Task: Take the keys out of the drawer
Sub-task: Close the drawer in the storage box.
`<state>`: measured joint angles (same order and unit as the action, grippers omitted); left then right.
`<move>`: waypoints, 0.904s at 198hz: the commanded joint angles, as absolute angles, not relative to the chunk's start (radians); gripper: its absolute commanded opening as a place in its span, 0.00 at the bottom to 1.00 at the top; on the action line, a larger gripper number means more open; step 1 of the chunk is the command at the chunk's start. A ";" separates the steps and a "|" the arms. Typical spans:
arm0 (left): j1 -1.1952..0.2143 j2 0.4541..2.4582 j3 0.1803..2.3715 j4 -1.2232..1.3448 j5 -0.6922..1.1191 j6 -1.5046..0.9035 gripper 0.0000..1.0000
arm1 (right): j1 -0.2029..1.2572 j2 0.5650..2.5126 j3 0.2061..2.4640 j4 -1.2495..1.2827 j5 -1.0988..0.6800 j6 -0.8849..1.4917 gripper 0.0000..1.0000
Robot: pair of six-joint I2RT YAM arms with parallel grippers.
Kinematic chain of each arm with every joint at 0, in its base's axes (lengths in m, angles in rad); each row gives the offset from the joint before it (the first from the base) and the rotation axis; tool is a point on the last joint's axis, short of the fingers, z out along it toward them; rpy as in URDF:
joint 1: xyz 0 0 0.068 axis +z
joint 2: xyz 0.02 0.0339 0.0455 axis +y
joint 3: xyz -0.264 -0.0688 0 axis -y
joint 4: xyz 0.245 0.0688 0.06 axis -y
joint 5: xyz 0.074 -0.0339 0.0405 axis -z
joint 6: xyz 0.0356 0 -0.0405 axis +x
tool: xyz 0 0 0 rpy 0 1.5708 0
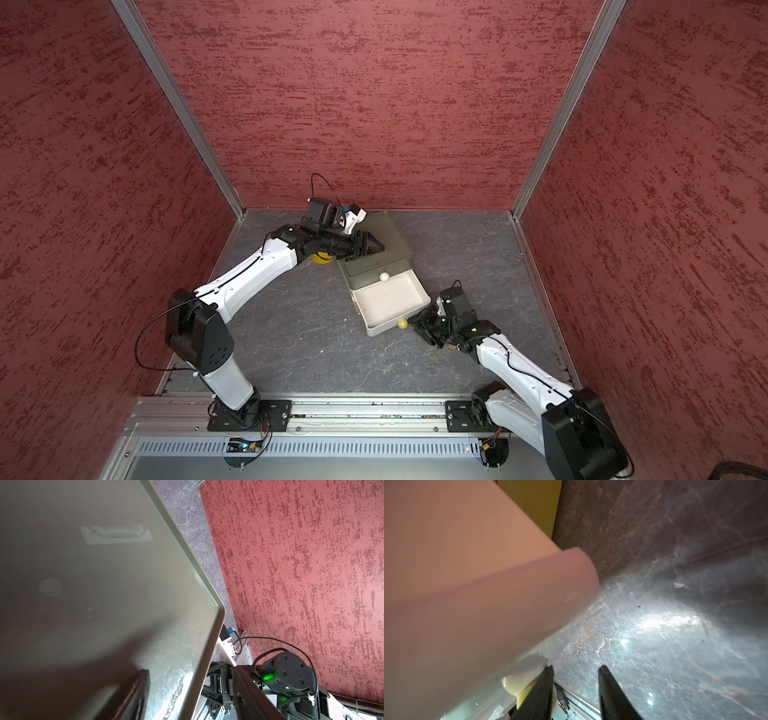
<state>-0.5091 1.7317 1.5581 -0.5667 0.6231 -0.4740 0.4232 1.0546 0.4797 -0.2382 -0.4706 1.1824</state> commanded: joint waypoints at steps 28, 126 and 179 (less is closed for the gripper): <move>-0.496 1.782 1.525 -0.680 0.604 -0.453 0.67 | 0.428 1.130 0.547 -0.129 -0.436 1.178 0.40; -0.478 1.775 1.513 -0.676 0.620 -0.448 0.67 | 0.428 1.256 0.601 -0.032 -0.419 1.184 0.42; -0.475 1.771 1.509 -0.678 0.619 -0.446 0.67 | 0.428 1.300 0.619 0.009 -0.414 1.190 0.42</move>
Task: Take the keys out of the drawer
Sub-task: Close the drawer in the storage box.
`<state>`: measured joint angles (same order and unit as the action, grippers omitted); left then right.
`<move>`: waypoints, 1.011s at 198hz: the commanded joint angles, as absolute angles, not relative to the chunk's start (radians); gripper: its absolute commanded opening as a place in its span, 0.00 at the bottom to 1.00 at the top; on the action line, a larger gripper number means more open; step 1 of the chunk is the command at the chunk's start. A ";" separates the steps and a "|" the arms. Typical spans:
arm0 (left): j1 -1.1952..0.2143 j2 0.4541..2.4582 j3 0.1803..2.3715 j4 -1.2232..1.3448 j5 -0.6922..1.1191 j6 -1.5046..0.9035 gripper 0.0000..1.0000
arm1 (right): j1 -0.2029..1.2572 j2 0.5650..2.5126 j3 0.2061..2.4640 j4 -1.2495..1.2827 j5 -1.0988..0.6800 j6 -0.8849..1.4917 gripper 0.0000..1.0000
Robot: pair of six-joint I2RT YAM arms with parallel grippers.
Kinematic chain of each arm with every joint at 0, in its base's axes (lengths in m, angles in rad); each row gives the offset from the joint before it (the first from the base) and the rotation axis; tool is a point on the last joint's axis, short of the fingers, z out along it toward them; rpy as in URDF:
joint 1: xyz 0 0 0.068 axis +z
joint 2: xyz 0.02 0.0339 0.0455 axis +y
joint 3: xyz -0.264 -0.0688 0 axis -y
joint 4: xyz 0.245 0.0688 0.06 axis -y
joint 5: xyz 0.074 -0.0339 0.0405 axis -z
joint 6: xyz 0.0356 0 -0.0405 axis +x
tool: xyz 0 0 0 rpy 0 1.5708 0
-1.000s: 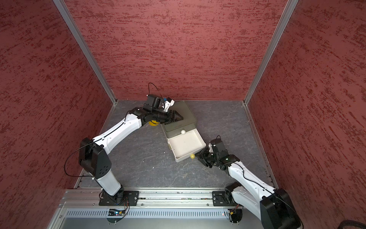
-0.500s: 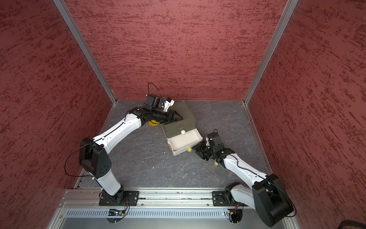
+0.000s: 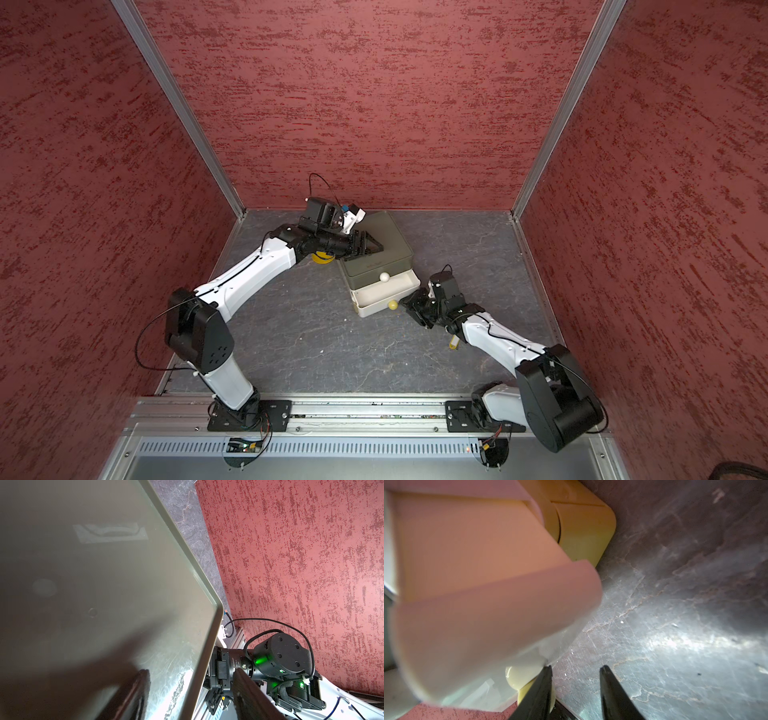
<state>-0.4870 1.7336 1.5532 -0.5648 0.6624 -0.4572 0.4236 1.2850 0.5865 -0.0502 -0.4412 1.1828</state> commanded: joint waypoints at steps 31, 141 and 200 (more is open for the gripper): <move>-0.472 1.770 1.507 -0.681 0.618 -0.445 0.67 | 0.428 1.321 0.617 0.049 -0.413 1.202 0.42; -0.463 1.761 1.498 -0.691 0.620 -0.438 0.67 | 0.428 1.403 0.644 0.123 -0.420 1.218 0.42; -0.456 1.761 1.499 -0.694 0.625 -0.433 0.67 | 0.428 1.428 0.645 0.148 -0.417 1.224 0.42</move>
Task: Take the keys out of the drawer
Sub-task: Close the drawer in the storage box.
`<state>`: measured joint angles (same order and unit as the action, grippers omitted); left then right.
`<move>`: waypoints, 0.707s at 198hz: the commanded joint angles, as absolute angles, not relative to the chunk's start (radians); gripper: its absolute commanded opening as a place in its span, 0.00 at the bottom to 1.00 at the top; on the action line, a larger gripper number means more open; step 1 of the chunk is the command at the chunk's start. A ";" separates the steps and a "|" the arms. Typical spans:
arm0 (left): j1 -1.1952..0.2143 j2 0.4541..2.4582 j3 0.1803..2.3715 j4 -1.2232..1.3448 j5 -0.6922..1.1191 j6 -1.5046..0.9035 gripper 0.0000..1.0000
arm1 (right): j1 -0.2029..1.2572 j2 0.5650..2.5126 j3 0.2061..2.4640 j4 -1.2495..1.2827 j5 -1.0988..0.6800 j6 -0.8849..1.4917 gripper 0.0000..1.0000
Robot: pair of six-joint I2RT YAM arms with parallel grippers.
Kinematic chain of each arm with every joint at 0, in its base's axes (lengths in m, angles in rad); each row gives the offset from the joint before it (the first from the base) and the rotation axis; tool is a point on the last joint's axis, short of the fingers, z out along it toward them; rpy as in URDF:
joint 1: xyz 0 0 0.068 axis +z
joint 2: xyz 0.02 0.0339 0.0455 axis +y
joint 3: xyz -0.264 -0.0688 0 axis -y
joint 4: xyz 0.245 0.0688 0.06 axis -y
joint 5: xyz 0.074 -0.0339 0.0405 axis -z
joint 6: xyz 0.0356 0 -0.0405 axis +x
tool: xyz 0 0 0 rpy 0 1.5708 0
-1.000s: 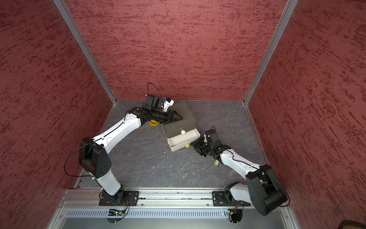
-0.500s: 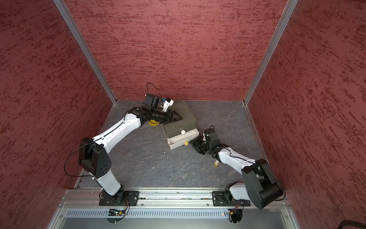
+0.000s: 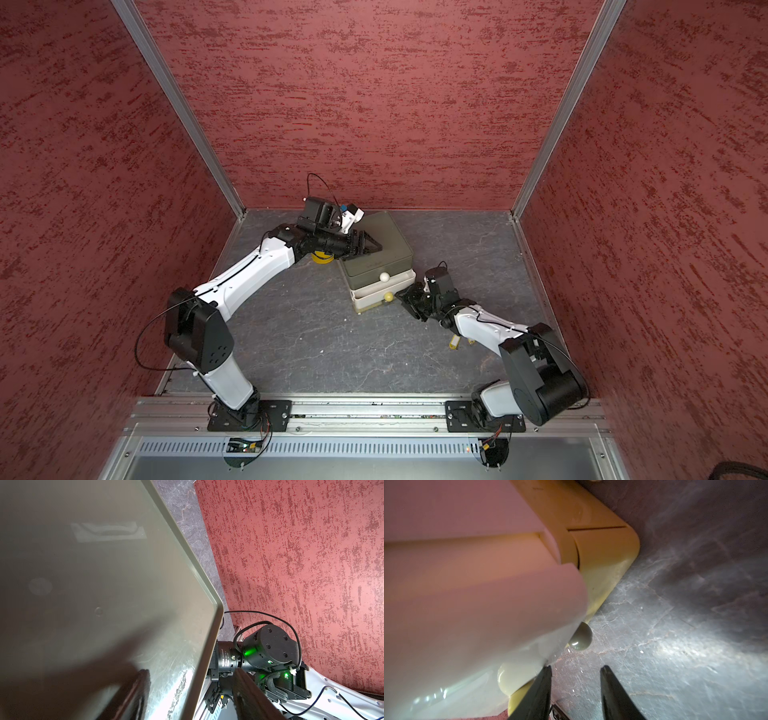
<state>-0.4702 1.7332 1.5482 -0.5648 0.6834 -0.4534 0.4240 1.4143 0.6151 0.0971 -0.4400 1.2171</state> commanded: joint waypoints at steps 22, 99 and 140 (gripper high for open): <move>-0.452 1.759 1.499 -0.696 0.626 -0.430 0.67 | 0.427 1.442 0.642 0.173 -0.416 1.233 0.43; -0.445 1.763 1.493 -0.699 0.631 -0.424 0.67 | 0.428 1.520 0.653 0.256 -0.413 1.267 0.42; -0.440 1.761 1.484 -0.697 0.634 -0.422 0.67 | 0.428 1.555 0.680 0.287 -0.423 1.282 0.42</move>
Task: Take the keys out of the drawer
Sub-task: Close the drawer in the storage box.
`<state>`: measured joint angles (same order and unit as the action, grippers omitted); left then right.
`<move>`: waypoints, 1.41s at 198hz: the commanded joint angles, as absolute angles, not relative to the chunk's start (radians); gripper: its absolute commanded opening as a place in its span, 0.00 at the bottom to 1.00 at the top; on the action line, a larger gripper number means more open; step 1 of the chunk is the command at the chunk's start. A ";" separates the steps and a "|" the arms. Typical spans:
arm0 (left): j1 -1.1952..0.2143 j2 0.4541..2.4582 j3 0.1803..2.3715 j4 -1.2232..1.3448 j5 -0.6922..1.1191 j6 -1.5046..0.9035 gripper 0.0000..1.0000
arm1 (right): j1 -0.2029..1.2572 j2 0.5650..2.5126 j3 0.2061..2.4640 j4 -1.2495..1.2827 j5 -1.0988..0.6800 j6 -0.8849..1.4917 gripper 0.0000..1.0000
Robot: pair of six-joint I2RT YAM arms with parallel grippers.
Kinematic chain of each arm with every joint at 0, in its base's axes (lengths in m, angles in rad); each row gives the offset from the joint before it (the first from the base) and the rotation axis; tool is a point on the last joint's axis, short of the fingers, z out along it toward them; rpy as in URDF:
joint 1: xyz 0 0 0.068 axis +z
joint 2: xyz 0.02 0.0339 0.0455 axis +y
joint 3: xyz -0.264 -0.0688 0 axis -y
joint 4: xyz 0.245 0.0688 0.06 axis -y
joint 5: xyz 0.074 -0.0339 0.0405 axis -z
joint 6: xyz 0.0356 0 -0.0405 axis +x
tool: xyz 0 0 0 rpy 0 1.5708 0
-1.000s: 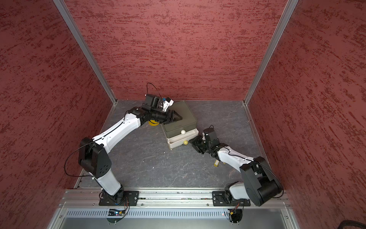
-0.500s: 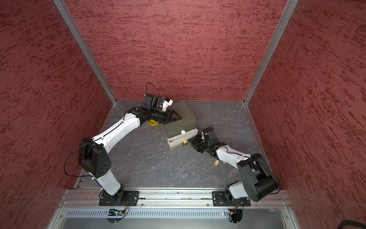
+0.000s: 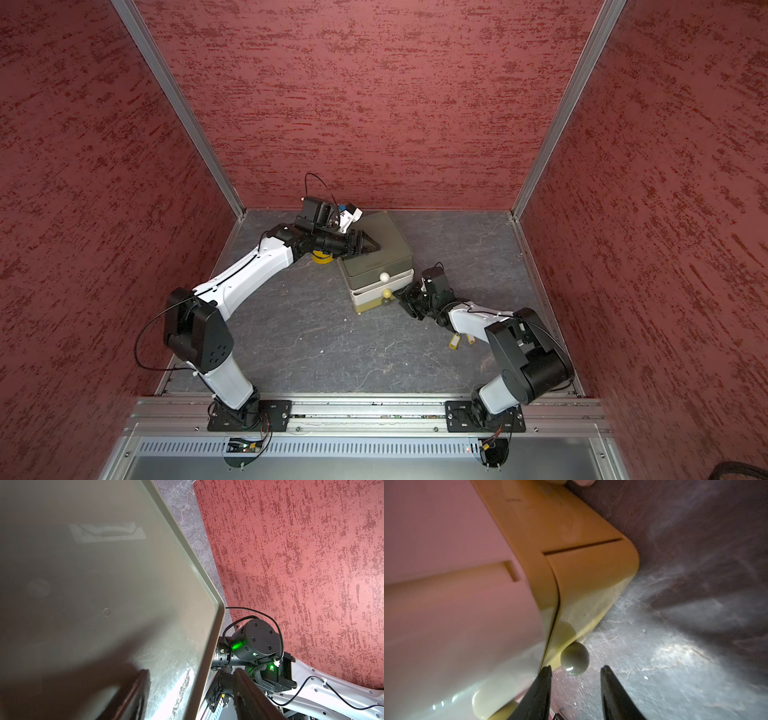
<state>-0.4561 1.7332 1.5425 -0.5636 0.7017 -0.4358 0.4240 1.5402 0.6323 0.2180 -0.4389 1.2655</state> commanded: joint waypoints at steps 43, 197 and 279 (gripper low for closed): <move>-0.431 1.747 1.460 -0.688 0.636 -0.424 0.67 | 0.427 1.561 0.725 0.249 -0.424 1.272 0.42; -0.431 1.741 1.448 -0.704 0.631 -0.416 0.67 | 0.451 1.721 0.595 0.580 -0.504 1.392 0.47; -0.432 1.762 1.468 -0.703 0.635 -0.418 0.67 | 0.461 1.763 0.554 0.758 -0.486 1.426 0.45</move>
<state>-0.4412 1.7054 1.5036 -0.5426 0.7013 -0.4290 0.4458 1.7367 0.5533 0.6132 -0.5346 1.4071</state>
